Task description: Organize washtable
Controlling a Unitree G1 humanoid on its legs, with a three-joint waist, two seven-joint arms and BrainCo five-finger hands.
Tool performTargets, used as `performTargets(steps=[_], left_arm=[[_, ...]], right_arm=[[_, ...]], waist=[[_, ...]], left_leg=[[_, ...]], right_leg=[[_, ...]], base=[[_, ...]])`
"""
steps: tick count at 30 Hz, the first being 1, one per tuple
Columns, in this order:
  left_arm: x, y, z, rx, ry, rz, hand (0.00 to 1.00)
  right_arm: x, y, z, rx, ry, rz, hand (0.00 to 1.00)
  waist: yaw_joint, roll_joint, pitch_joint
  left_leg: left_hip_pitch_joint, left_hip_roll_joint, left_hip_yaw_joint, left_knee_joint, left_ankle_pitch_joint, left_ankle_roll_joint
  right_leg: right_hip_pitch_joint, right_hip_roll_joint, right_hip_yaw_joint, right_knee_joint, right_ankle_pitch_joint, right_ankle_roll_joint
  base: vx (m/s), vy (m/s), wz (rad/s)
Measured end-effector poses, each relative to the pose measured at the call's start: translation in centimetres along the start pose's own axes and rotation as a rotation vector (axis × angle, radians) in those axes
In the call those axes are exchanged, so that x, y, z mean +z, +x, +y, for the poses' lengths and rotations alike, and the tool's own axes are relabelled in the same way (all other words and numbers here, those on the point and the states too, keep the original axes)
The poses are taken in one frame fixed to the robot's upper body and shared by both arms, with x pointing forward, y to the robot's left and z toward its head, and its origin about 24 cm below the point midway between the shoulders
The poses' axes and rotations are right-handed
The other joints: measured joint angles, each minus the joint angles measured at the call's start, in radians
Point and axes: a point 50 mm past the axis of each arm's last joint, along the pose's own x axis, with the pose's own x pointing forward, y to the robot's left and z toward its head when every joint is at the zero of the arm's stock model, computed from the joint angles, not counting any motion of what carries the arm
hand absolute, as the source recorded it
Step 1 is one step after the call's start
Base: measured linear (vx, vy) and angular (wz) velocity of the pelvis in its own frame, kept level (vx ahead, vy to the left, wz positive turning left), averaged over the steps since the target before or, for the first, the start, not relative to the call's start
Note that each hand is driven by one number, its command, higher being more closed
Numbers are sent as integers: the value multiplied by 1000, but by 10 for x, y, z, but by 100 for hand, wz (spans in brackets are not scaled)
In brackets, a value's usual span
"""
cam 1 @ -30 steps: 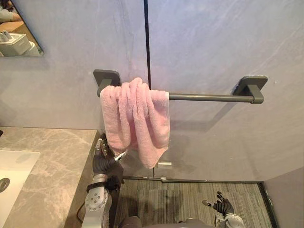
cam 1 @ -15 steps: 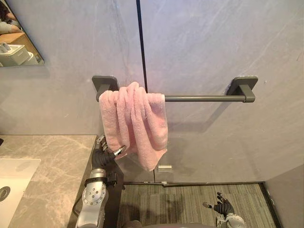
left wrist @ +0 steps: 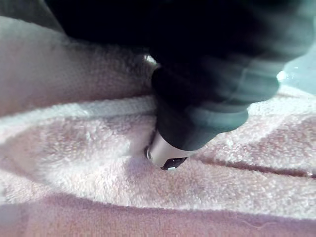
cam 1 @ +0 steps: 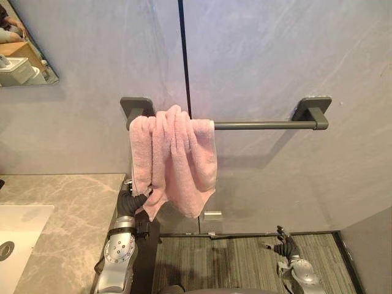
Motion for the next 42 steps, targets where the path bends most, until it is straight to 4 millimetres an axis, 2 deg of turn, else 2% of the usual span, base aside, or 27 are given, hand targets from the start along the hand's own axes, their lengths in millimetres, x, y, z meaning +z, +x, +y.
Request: performTargets(steps=[5,9,15,31,34,37,42], left_arm=[[0,-1,-3,0,-5,0,100],[3,-3,-2,6,-5,-9,100],[3,-3,-2,3,-6,-15,100],[3,-4,-15,-39,-28,-11,100],[4,-2,-19,-40,-47,-16,100],[6,-1,-27,-64,-62,-25,100],[1,-3,-33,-89,-64,-3,100]], right_arm=[[36,-9,3,42,-15,-191,0],[73,-24,5,75,-15,-382,0],[102,-39,19,184,-28,-540,0],[148,-41,64,412,-96,-713,0],[151,-40,69,433,-83,-719,0],[150,-31,75,447,-89,-688,0],[149,-26,81,466,-101,-671,0]], waist=[[-4,-4,3],[-25,-10,7],[-24,-23,15],[-20,-24,14],[-18,-25,11],[-19,-27,9],[-14,-27,7]], left_leg=[[0,2,13,1,0,0],[1,5,22,7,-3,2],[10,13,28,20,-16,-2],[17,12,17,27,-16,-1],[15,9,8,26,-14,0],[15,3,-8,15,-5,2],[14,-3,-21,0,12,5]], right_leg=[[-16,1,16,8,0,1],[-15,3,25,10,0,1],[-12,9,35,12,0,1],[3,9,27,14,0,1],[5,7,19,12,0,1],[13,3,3,8,0,1],[19,-1,-10,8,0,2]], base=[[-45,4,-9],[4,-5,-6],[-14,-2,-7],[-2,0,0],[-7,-4,9],[-9,-8,16],[-13,-7,10]])
